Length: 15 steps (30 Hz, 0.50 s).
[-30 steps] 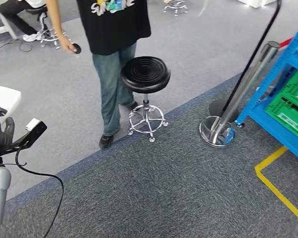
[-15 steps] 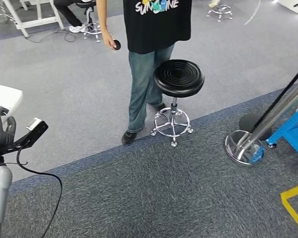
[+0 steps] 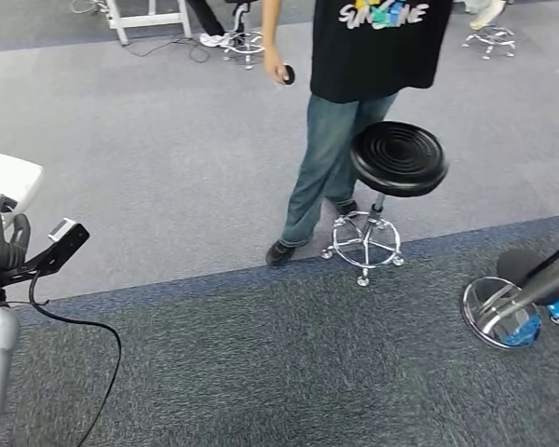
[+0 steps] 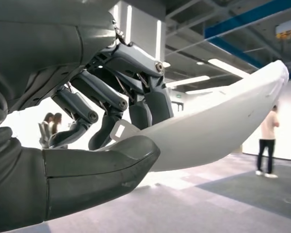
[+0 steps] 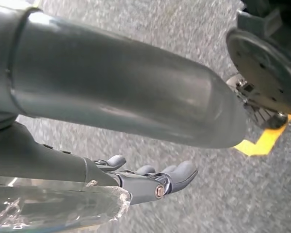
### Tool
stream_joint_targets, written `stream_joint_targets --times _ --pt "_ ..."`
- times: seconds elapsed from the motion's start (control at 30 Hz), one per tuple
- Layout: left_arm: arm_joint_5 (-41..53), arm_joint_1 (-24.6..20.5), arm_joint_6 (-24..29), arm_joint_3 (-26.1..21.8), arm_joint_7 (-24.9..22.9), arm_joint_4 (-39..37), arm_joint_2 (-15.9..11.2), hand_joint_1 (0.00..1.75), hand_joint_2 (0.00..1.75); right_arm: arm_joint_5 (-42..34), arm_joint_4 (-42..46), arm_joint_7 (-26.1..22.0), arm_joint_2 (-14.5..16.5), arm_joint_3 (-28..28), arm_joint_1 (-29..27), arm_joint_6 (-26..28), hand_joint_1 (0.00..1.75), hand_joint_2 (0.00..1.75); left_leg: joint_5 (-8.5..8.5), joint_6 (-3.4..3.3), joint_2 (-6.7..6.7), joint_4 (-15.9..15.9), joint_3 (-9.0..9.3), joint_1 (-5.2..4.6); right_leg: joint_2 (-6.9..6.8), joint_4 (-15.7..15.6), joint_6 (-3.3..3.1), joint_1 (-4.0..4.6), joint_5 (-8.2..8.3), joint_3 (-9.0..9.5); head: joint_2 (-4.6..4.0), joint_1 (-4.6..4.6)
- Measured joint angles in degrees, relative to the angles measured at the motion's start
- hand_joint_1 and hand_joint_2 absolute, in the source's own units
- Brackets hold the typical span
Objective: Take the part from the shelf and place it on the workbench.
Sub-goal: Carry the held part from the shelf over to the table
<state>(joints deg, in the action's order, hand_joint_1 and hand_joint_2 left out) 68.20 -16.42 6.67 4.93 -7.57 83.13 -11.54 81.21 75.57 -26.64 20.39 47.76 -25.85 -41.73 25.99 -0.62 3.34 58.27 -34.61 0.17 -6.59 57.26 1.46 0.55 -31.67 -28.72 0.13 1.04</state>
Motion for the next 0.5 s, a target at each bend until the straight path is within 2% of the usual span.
stream_joint_targets --times 0.03,0.1,0.13,0.17,0.2,0.23,0.27,0.33,0.37,0.4,0.47,0.5 --pt "-0.08 -0.23 0.07 0.01 0.11 -0.17 -0.07 1.75 1.75 0.44 -0.45 -0.11 0.01 0.25 0.44 0.44 0.0 0.0 -0.11 -0.41 -0.72 -0.1 0.02 0.09 1.39 1.65 0.23 -0.17 -1.11 -0.74 0.0 -0.1" --pt "-0.16 -0.7 0.19 0.14 0.36 -0.5 -0.07 1.75 1.75 1.8 -1.3 -0.64 0.02 0.77 0.97 0.94 0.0 0.0 -0.21 -1.0 -2.19 -0.15 0.01 0.12 4.98 8.63 0.41 -0.38 -4.55 -4.1 0.0 -0.39" --pt "-0.16 -0.82 0.21 0.23 0.48 -0.71 -0.03 1.75 1.75 2.77 -1.65 -1.06 0.02 1.03 1.04 1.02 0.0 0.0 -0.22 -1.17 -3.05 -0.14 0.0 0.05 5.95 13.01 0.37 -0.41 -6.19 -6.42 0.0 -0.45" --pt "-0.16 -0.85 0.21 0.32 0.58 -0.92 -0.02 1.75 1.75 3.83 -1.89 -1.5 0.02 1.25 1.06 1.04 0.0 0.0 -0.24 -1.24 -3.96 -0.13 0.0 -0.04 6.37 16.24 0.28 -0.4 -6.96 -8.38 0.0 -0.49" --pt "-0.15 -0.85 0.21 0.38 0.64 -1.13 -0.01 1.75 1.75 4.87 -2.08 -1.94 0.02 1.5 1.11 1.04 0.0 0.0 -0.24 -1.26 -4.82 -0.12 0.02 -0.13 6.55 17.49 0.13 -0.38 -6.6 -9.51 0.0 -0.5" --pt "-0.14 -0.86 0.22 0.4 0.67 -1.36 0.01 1.75 1.75 5.92 -2.26 -2.39 0.02 1.86 1.22 1.06 0.0 0.0 -0.25 -1.27 -5.72 -0.11 0.08 -0.2 6.74 16.48 -0.08 -0.36 -5.09 -9.58 0.0 -0.5" --pt "-0.13 -0.91 0.25 0.42 0.68 -1.57 0.0 1.75 1.75 6.71 -2.39 -2.77 0.02 2.26 1.38 1.12 0.0 0.0 -0.26 -1.26 -6.57 -0.1 0.17 -0.24 7.21 13.07 -0.35 -0.34 -2.64 -8.39 0.0 -0.5" --pt "-0.08 -1.1 0.34 0.45 0.7 -1.94 0.0 1.75 1.75 7.7 -2.63 -3.3 0.02 3.05 1.75 1.26 0.0 0.0 -0.28 -1.11 -8.07 -0.01 0.22 -0.26 9.92 4.72 -0.89 -0.49 1.47 -4.97 0.0 -0.48" --pt "-0.04 -1.23 0.43 0.48 0.72 -2.13 0.0 1.75 1.75 7.94 -2.74 -3.49 0.02 3.38 1.86 1.29 0.0 0.0 -0.35 -0.87 -8.78 0.03 0.08 -0.18 11.08 1.96 -1.02 -0.53 2.43 -3.65 0.0 -0.48" --pt "-0.02 -1.36 0.52 0.51 0.74 -2.3 -0.02 1.75 1.75 8.1 -2.83 -3.64 0.02 3.62 1.9 1.18 0.0 0.0 -0.48 -0.53 -9.46 0.04 -0.13 -0.04 11.79 0.74 -1.12 -0.51 2.58 -3.03 0.0 -0.48" --pt "0.02 -1.49 0.65 0.58 0.75 -2.57 -0.16 1.75 1.75 8.24 -2.96 -3.79 -0.05 3.84 1.86 0.78 0.0 0.0 -0.87 0.3 -10.77 -0.13 -0.54 0.29 10.84 0.26 -1.39 -0.38 2.76 -2.58 0.0 -0.48" --pt "0.02 -1.53 0.67 0.62 0.75 -2.66 -0.28 1.75 1.75 8.25 -2.97 -3.77 -0.1 3.85 1.84 0.58 0.0 0.0 -0.75 0.6 -10.21 0.02 -0.72 0.29 10.11 -0.08 -1.67 -0.39 3.02 -2.44 0.0 -0.42"
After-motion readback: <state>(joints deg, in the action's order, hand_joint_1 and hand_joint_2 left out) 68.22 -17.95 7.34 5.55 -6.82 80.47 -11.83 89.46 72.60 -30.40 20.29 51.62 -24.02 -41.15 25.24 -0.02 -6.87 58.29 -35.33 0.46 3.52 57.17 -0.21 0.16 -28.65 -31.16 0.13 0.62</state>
